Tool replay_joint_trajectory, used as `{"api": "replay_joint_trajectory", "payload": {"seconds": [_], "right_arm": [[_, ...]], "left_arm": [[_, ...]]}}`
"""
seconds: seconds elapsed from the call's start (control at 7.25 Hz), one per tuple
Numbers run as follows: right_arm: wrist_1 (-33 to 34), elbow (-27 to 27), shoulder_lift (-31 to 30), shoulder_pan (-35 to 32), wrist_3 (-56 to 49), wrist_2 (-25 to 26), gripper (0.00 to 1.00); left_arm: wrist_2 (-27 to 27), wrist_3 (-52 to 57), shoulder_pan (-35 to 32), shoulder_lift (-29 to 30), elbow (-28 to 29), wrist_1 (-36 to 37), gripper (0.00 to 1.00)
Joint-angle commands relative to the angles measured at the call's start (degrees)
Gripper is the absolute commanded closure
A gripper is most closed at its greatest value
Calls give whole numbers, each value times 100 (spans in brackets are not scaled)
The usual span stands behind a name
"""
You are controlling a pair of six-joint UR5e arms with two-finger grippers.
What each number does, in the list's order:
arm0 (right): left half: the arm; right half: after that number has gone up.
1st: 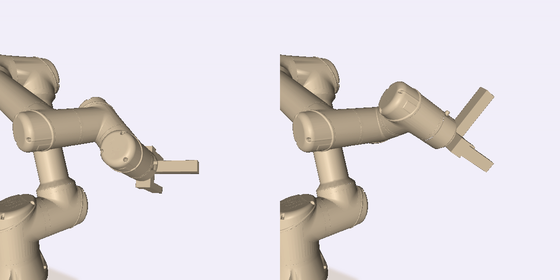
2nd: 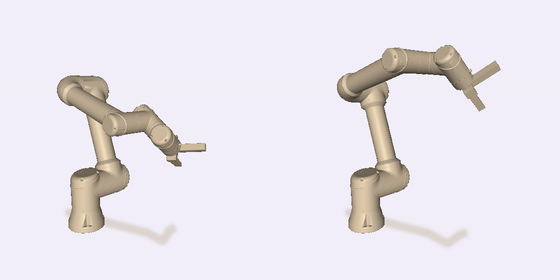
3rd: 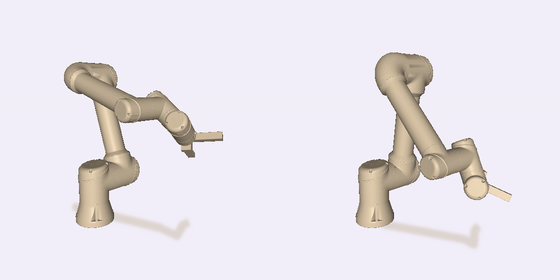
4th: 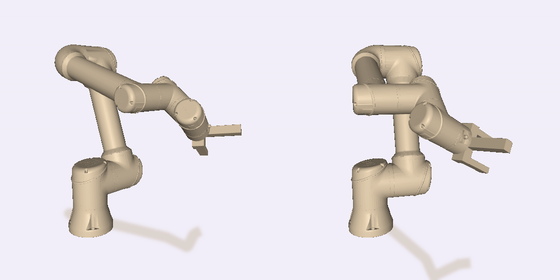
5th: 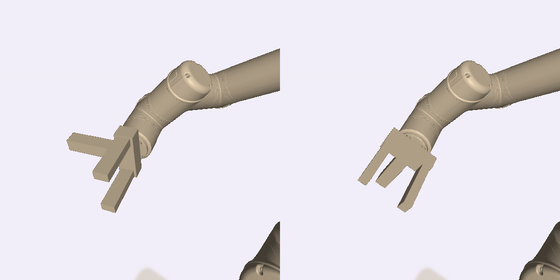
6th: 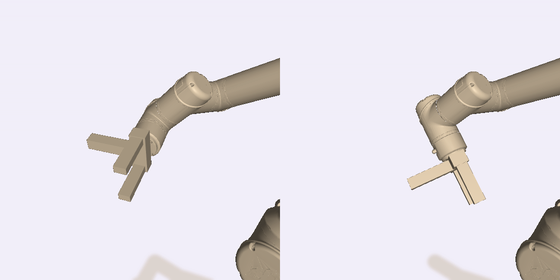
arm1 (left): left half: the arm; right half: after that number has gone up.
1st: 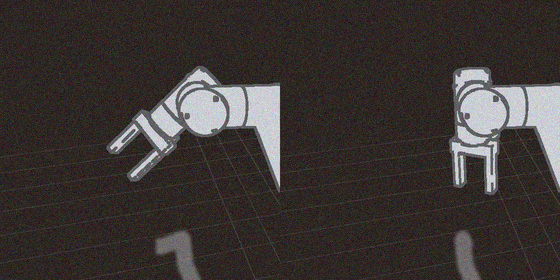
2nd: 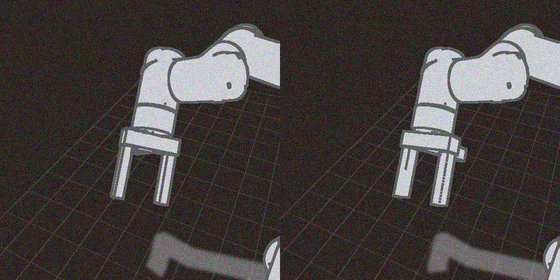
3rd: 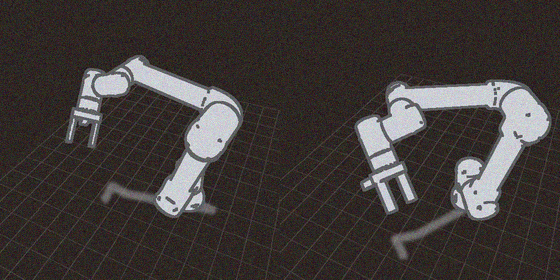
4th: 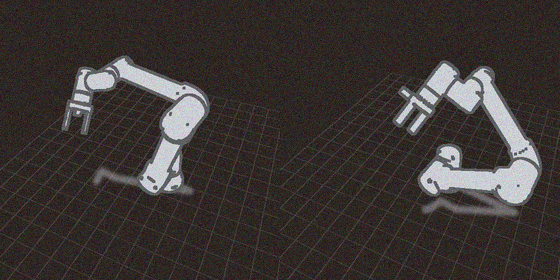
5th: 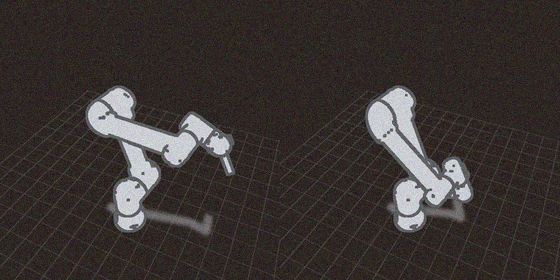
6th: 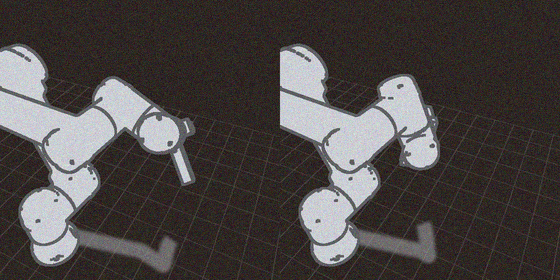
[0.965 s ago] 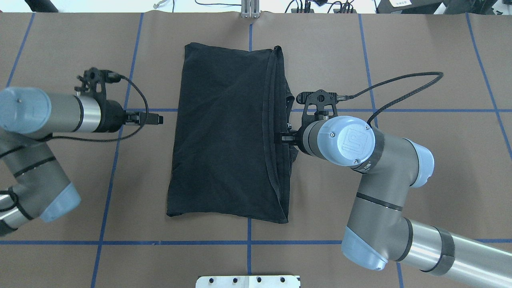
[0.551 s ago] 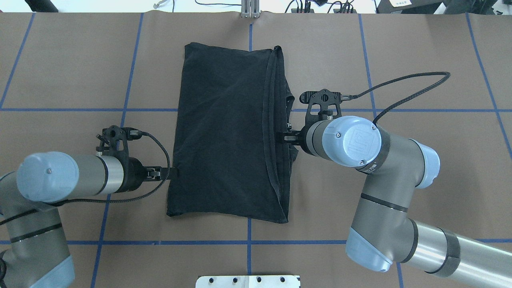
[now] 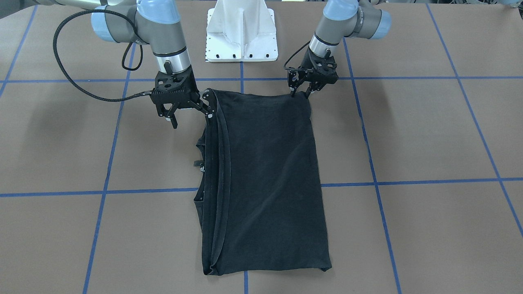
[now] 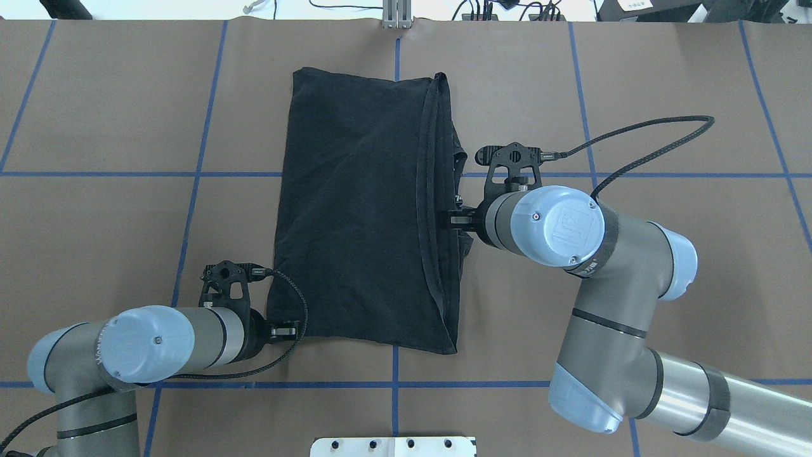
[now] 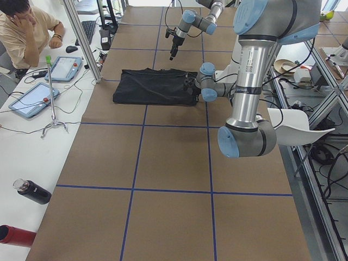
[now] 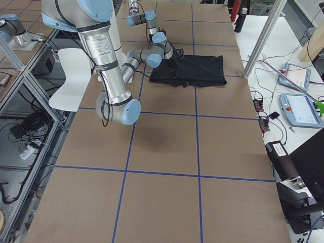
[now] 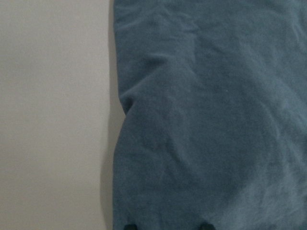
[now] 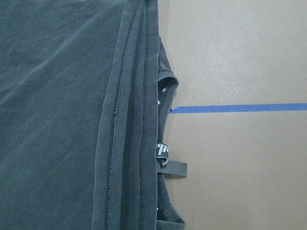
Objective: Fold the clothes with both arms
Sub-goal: 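Move the left gripper to the shirt's side edge nearest the robot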
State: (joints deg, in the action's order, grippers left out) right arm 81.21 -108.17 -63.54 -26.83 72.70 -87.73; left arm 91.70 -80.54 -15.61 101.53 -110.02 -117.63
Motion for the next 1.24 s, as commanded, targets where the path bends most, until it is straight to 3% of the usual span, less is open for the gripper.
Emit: {"api": "replay_joint_trajectory", "payload": {"seconds": [0.0, 0.69, 0.83, 0.96, 1.1], "right_arm": [[0, -2, 9, 20, 16, 10, 0], [0, -2, 0, 55, 16, 37, 0], [0, -11, 0, 81, 42, 45, 0], [0, 6, 9, 230, 208, 193, 0], [0, 33, 17, 457, 410, 395, 0]], "left_arm": [[-3, 3, -38, -45, -11, 12, 44], [-3, 12, -30, -169, 15, 21, 45], [-3, -14, -21, -160, 7, 21, 64], [-20, -23, -21, -169, -2, 21, 100], [-20, -23, -30, -169, -54, 21, 100]]}}
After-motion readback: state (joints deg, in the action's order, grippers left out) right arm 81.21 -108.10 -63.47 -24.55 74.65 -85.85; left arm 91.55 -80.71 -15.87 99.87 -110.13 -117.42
